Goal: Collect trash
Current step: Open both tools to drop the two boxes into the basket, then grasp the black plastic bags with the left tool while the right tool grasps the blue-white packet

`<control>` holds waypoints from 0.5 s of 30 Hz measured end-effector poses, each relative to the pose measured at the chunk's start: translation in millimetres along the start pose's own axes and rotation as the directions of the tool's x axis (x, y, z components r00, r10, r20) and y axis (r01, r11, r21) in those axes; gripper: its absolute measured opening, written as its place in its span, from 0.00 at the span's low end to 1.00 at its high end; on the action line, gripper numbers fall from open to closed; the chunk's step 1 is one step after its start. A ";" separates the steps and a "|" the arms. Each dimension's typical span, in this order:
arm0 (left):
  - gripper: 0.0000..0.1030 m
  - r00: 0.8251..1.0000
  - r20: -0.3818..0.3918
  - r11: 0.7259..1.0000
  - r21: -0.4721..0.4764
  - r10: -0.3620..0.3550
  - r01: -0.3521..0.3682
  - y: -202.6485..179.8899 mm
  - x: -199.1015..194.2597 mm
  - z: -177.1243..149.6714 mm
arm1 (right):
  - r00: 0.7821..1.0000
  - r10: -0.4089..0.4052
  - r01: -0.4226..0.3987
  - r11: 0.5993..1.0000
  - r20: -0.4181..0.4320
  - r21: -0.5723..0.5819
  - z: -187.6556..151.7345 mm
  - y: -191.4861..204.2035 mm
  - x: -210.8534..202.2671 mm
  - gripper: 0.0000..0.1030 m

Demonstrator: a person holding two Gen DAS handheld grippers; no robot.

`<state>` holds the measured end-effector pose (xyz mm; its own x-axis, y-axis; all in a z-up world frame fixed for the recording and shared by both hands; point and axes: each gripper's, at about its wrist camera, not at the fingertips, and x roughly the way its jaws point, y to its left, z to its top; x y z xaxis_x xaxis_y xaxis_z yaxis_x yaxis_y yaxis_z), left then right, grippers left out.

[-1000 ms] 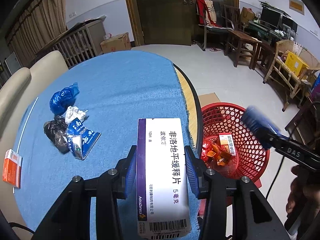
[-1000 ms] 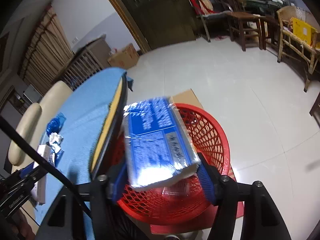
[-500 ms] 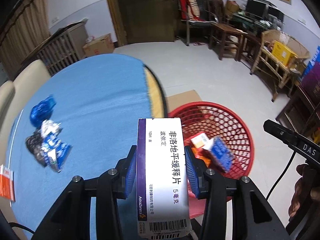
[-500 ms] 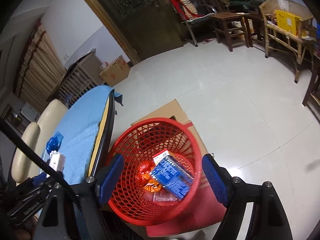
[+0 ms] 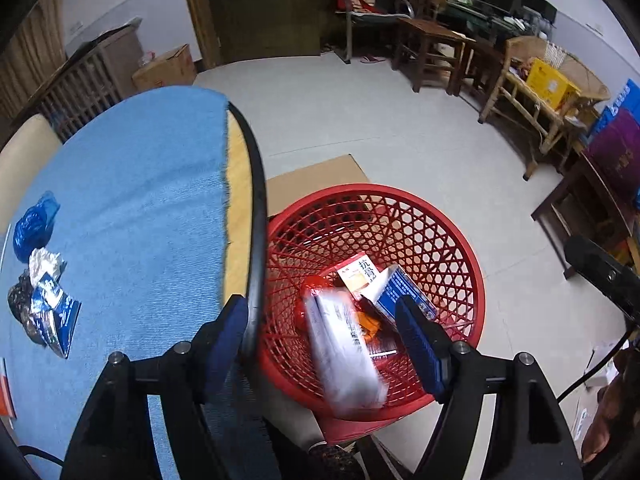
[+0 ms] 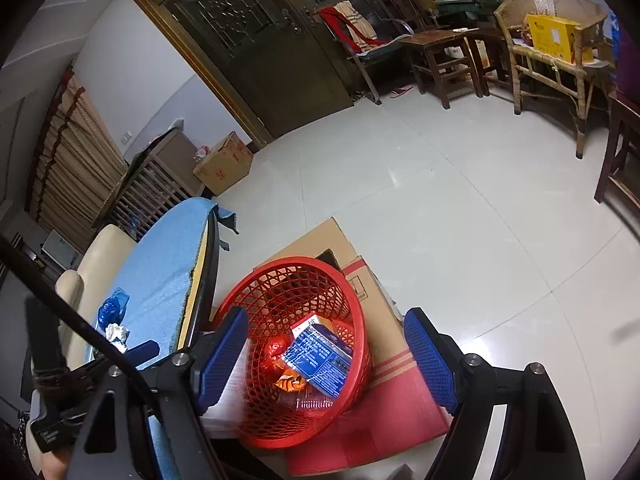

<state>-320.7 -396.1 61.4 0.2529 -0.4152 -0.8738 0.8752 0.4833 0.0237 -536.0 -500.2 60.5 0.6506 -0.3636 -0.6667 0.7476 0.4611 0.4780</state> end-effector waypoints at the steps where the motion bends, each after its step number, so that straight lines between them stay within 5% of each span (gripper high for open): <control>1: 0.74 1.000 0.003 1.000 -0.012 -0.009 0.009 3.7 -2.5 -0.2 | 1.000 0.001 -0.001 1.000 0.002 -0.001 0.2 0.7 -0.8 0.80; 15: 0.75 0.994 0.073 0.967 -0.247 0.087 -0.066 118.4 -55.0 -66.0 | 0.997 0.061 -0.066 0.992 -0.050 -0.103 -20.2 58.6 12.0 0.80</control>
<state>-258.1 -265.2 80.2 0.3575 -0.4268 -0.8307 0.7276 0.6849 -0.0388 -487.1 -461.2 69.0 0.6878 -0.2937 -0.6639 0.6851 0.5649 0.4598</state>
